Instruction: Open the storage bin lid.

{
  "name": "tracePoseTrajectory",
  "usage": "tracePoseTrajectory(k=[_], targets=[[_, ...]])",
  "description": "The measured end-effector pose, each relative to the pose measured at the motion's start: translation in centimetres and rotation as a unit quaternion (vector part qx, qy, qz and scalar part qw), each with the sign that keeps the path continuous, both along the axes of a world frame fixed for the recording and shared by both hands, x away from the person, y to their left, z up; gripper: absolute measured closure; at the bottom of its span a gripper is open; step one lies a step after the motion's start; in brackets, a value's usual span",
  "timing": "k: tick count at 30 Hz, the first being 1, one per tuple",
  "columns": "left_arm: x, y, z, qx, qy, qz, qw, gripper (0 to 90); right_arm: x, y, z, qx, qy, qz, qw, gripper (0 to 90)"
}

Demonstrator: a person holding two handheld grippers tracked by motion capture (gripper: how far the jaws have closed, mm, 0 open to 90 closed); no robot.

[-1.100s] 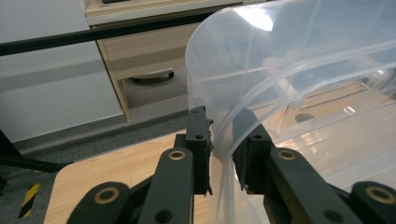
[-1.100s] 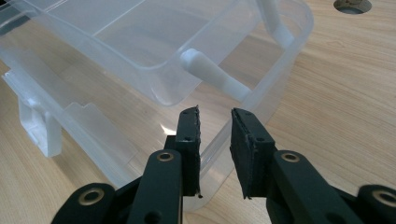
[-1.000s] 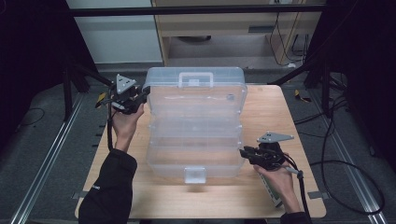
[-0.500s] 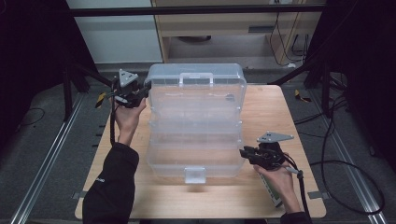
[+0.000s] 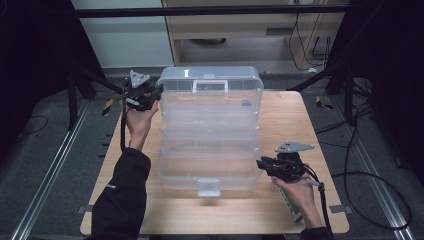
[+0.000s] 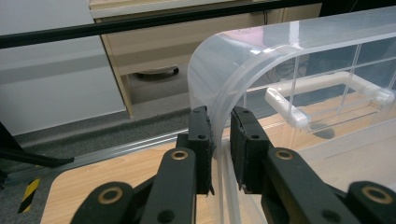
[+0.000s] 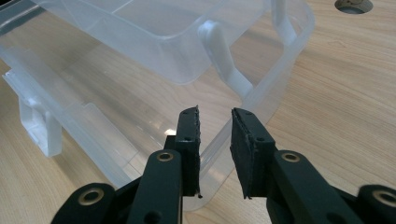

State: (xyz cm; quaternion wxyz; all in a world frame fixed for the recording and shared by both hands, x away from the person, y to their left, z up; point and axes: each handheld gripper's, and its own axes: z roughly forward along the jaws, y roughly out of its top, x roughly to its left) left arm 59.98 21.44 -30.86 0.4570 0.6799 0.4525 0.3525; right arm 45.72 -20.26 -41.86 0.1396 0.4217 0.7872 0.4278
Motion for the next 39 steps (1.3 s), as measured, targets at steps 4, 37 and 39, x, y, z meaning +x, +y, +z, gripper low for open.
tracePoseTrajectory(k=[4, 37, 39], targets=[[0.6, 0.0, -0.1, -0.002, 0.003, 0.0, 1.0, 78.6, 0.1, 0.0, 0.0, 0.0, 0.001, 0.0, 1.0, 72.5], [4.2, -0.6, -0.9, 0.004, 0.02, 0.017, 0.9996, 77.9, 0.2, 0.1, 0.1, -0.005, 0.006, 0.0, 1.0, 72.6], [4.5, -0.7, -1.1, 0.003, 0.022, 0.019, 0.9996, 77.8, 0.2, 0.1, 0.1, -0.004, 0.006, 0.0, 1.0, 72.6]])
